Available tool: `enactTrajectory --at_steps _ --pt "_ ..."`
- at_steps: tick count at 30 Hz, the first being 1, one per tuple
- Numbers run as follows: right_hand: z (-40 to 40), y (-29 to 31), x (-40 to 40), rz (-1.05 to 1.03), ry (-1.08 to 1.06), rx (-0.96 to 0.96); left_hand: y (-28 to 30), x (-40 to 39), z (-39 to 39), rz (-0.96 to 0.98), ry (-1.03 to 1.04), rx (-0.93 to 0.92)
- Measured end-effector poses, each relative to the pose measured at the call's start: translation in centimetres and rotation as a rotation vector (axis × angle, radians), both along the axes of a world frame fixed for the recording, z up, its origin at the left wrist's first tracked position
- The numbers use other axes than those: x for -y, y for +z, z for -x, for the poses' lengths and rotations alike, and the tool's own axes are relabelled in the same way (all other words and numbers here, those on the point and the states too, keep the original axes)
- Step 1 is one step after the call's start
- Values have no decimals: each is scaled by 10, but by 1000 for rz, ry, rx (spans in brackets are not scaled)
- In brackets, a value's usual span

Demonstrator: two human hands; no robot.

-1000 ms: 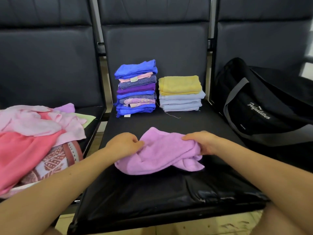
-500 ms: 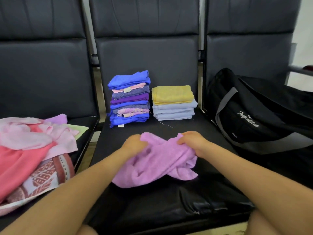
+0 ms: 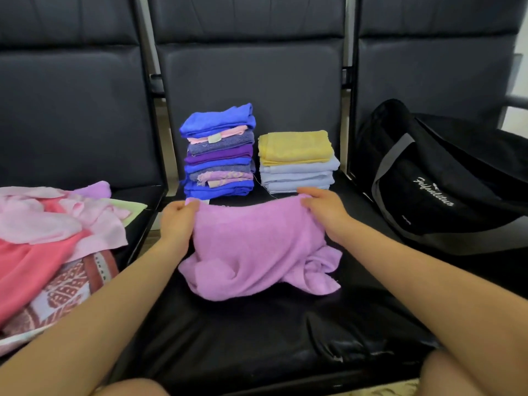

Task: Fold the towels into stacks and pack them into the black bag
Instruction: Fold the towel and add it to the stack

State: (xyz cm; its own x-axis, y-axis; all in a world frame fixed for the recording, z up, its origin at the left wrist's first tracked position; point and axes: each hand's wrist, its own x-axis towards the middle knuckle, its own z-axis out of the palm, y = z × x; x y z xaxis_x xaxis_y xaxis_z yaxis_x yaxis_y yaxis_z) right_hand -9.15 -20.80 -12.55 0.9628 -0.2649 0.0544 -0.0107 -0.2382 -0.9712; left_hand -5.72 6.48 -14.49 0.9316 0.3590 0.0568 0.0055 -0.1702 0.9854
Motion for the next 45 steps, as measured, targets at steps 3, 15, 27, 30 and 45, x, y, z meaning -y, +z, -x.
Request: enactTrajectory --at_steps 3,15,27,30,45 --pt "-17 17 -3 -100 -34 94 23 7 -17 -219 39 248" --pt "-46 -16 24 53 -24 -167 15 12 -68 -554 45 -251" --pt "23 -18 15 457 55 -441 13 7 22 -711 -117 -267" --pt "39 -11 11 384 134 -521 1 2 46 -454 -194 -284" --pt "64 -6 3 196 211 -181 18 34 75 106 -314 -331"
